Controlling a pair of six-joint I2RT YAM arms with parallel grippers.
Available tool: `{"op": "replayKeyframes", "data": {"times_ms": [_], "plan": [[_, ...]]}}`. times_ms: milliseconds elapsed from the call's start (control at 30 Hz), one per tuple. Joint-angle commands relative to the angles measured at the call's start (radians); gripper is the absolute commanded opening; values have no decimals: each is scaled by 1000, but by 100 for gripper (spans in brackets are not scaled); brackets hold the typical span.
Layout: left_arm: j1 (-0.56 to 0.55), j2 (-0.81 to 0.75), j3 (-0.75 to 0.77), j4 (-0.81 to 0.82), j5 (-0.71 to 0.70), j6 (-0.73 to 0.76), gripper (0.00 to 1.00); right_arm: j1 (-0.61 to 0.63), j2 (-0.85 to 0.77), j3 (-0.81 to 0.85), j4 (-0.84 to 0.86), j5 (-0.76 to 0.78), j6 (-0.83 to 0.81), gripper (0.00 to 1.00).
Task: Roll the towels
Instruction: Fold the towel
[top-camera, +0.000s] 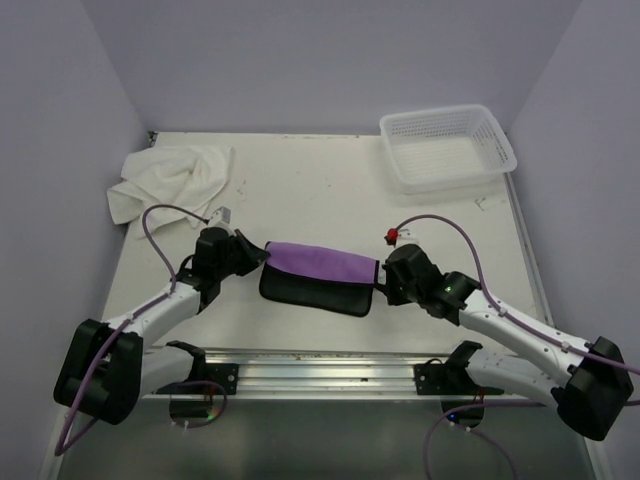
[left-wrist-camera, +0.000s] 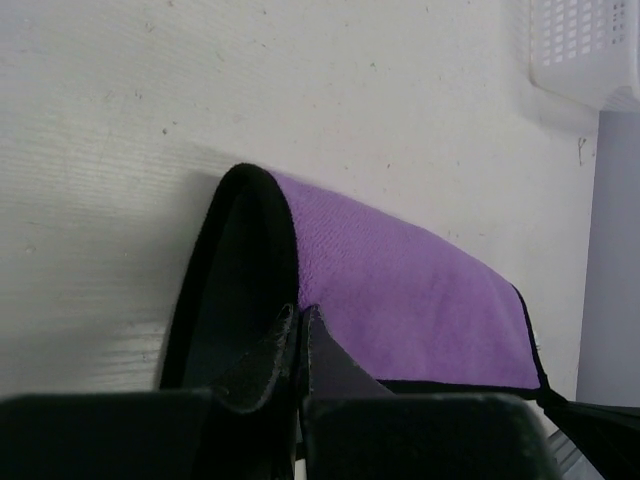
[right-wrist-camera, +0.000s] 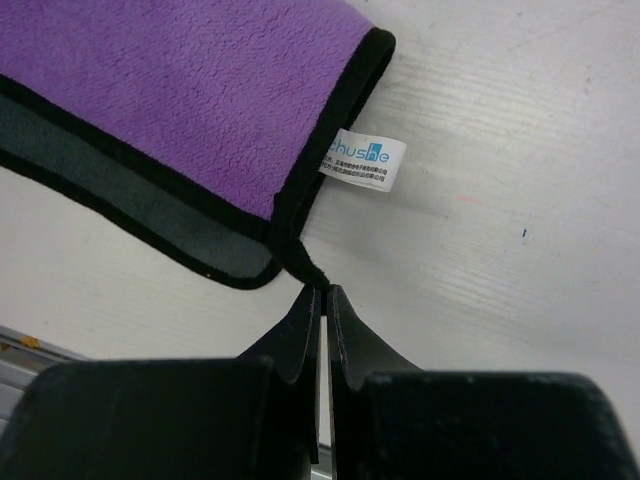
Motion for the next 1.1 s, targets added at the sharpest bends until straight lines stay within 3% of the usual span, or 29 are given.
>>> {"op": "replayKeyframes", "data": {"times_ms": [0,1067], "plan": [[11,-22,-26,0,-3,11,0,7,-33,-17,-42,-20,12,0],[17,-138,-130,-75,-1,40,0,79,-33,-65,-53,-115,38,0]]}}
